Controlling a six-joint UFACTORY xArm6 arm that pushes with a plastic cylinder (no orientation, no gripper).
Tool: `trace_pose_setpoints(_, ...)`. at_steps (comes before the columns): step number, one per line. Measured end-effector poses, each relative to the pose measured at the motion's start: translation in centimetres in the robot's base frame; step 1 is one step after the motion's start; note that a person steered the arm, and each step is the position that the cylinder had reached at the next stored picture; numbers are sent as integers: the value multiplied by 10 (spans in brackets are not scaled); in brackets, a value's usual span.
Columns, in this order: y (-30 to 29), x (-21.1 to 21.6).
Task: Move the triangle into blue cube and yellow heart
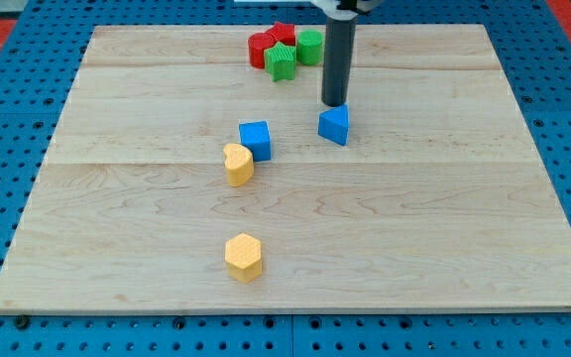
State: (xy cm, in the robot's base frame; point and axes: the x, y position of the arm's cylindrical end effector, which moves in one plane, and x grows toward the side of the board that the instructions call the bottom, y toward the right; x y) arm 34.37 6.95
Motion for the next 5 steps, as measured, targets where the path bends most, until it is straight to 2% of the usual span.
trace_pose_setpoints(1, 2, 29)
trace_pose_setpoints(2, -29, 62)
trace_pose_setpoints(4, 5, 64)
trace_pose_setpoints(5, 17, 85)
